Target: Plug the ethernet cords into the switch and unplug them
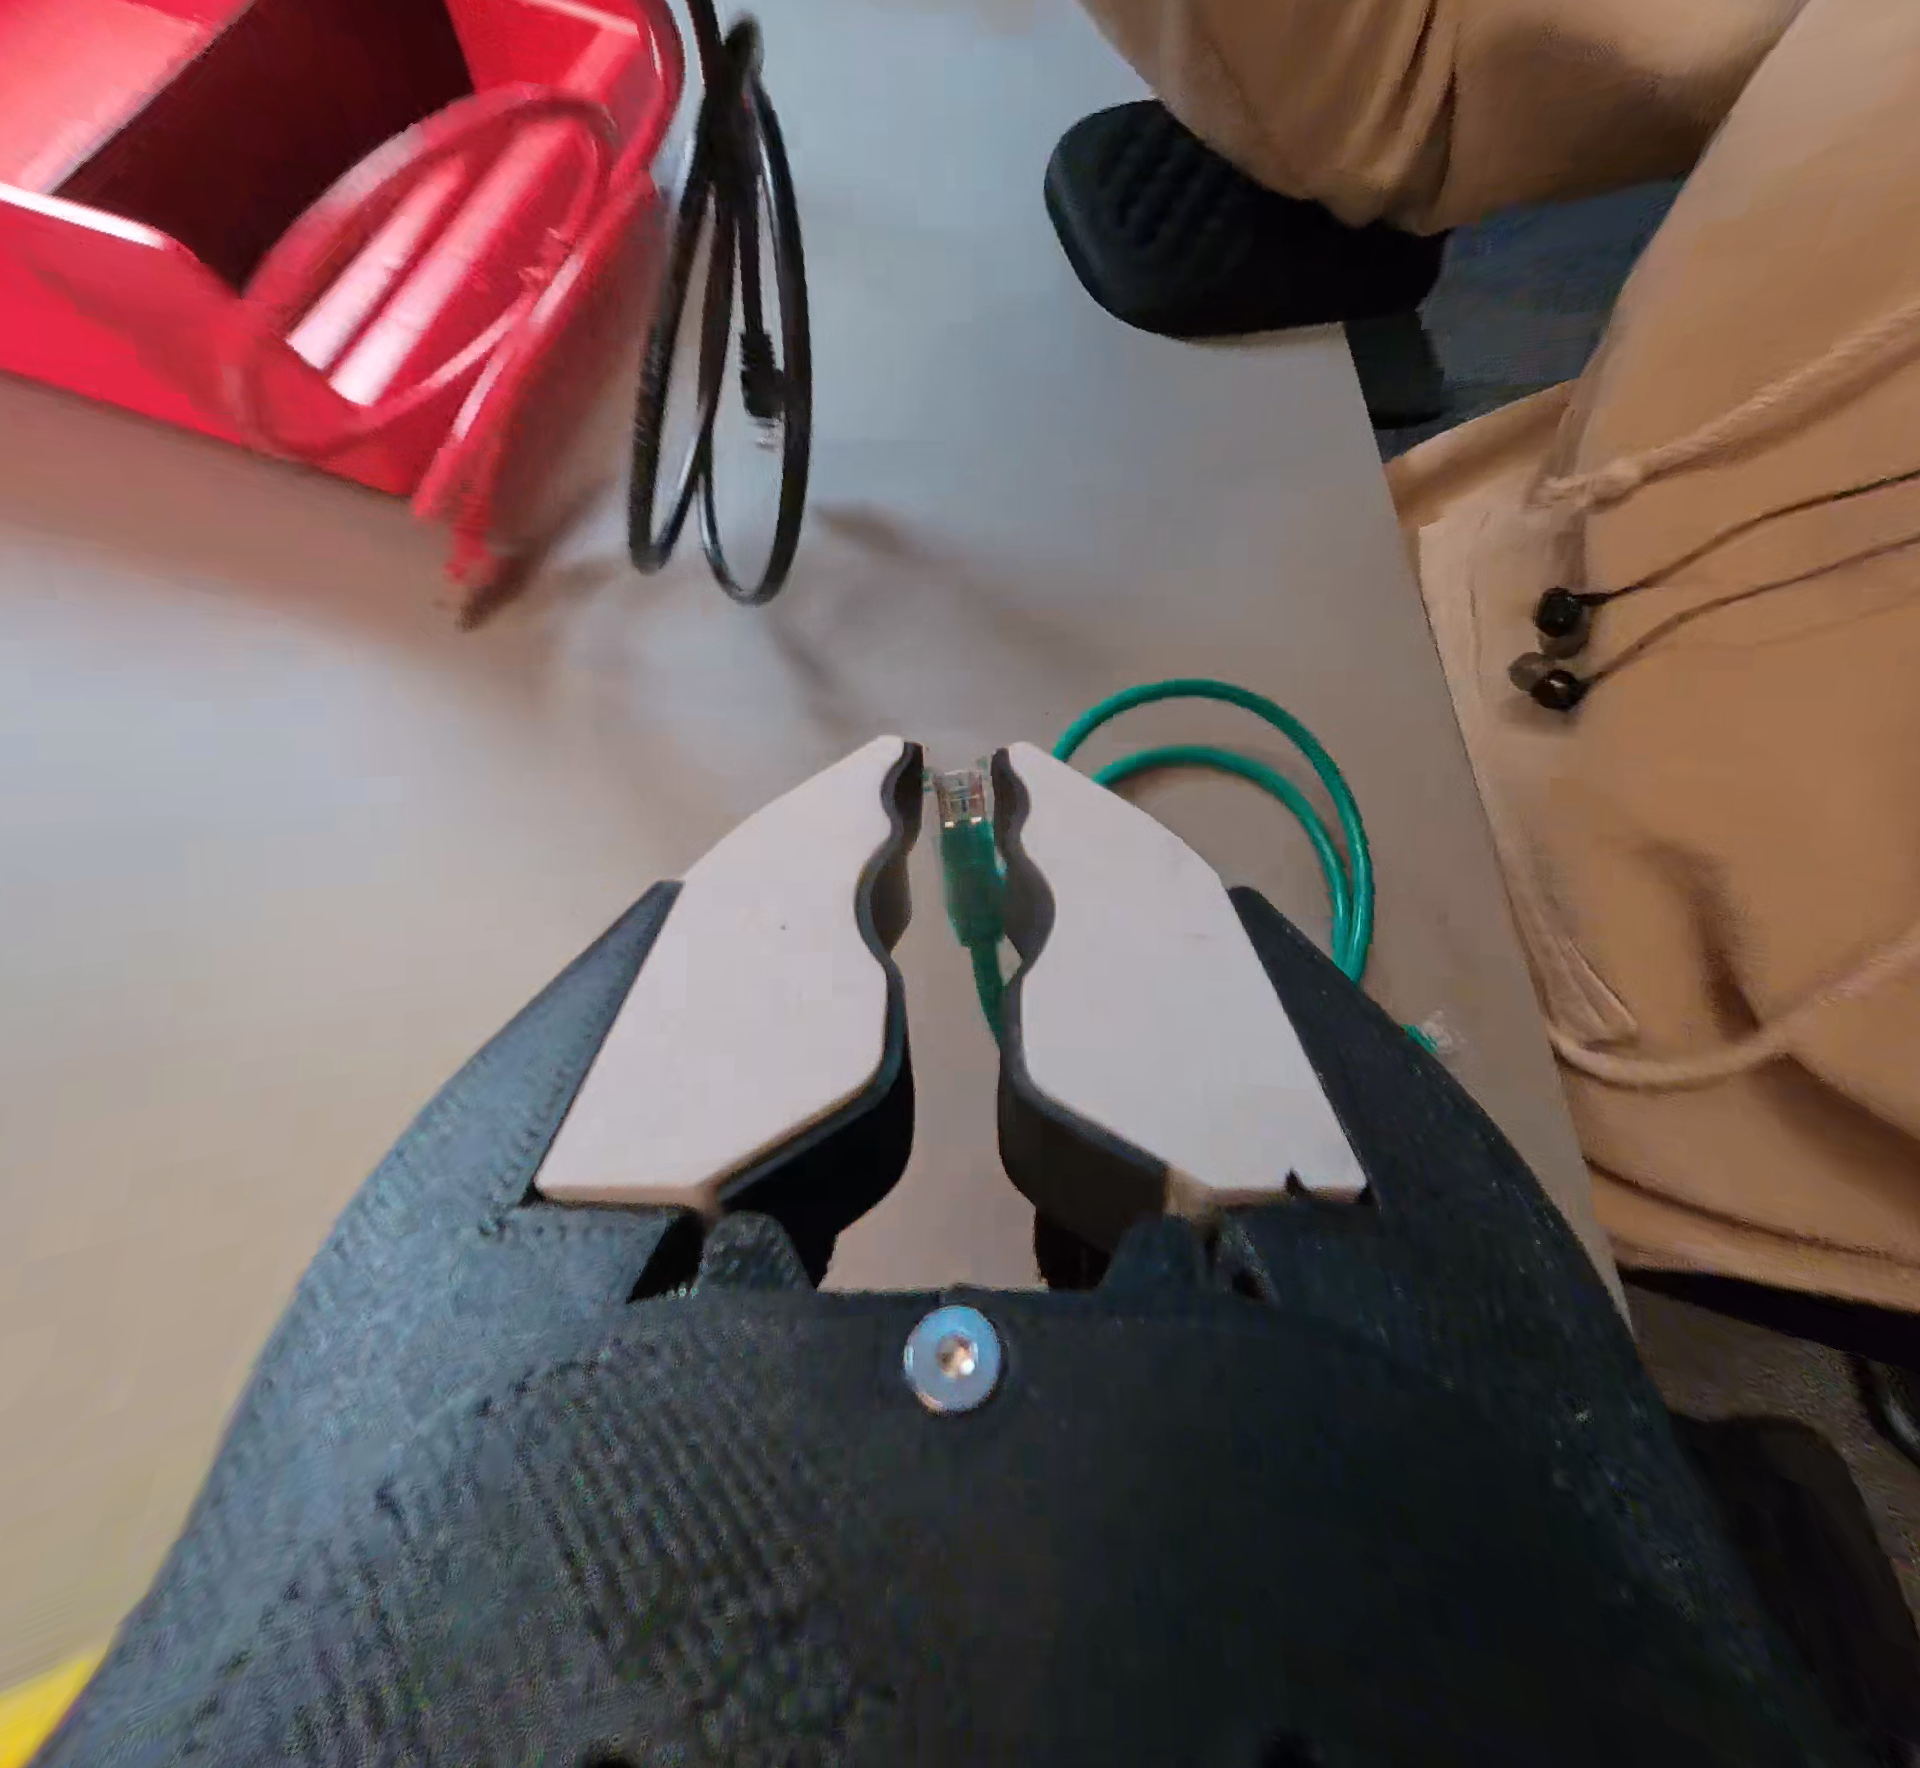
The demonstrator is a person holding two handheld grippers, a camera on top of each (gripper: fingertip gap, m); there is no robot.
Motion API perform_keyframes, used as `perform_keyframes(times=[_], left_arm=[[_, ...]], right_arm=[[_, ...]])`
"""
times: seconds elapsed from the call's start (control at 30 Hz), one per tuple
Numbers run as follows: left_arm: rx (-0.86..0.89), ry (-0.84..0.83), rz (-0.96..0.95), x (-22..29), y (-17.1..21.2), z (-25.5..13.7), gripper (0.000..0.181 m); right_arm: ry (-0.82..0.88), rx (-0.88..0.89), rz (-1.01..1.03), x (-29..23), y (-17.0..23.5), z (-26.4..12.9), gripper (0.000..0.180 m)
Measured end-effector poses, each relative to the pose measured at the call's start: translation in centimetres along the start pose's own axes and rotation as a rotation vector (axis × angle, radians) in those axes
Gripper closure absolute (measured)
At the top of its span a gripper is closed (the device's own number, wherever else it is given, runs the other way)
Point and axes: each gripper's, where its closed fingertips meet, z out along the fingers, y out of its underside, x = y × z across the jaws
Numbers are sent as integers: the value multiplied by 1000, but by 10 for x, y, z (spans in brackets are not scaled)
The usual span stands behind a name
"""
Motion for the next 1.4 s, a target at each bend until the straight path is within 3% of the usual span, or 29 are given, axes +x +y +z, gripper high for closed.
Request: perform_keyframes(times=[0.13, 0.27, 0.47, 0.67, 0.73, 1.03, 1.4], left_arm=[[94, 4, -96, -14, 10, 41, 165], [175, -46, -163, -20, 13, 33, 150], [143, -152, -170, -4, 39, 22, 146], [77, -236, -237, -5, 75, 45, 157], [111, -225, -242, -6, 69, 47, 174], [111, -68, -396, -3, 41, 26, 175], [-327, -17, -413, -4, 28, -1, 175]], right_arm=[[2, -4, 14, 5, 5, 0, 155], [0, -2, 30, 11, 10, 1, 155], [-30, 23, -21, 10, 15, 4, 155], [-6, 18, -202, 2, 20, 12, 156], [32, -17, -277, 1, 25, 16, 156], [127, -84, -636, -14, 47, 38, 156], [275, -230, -1071, -41, 75, 59, 156]])
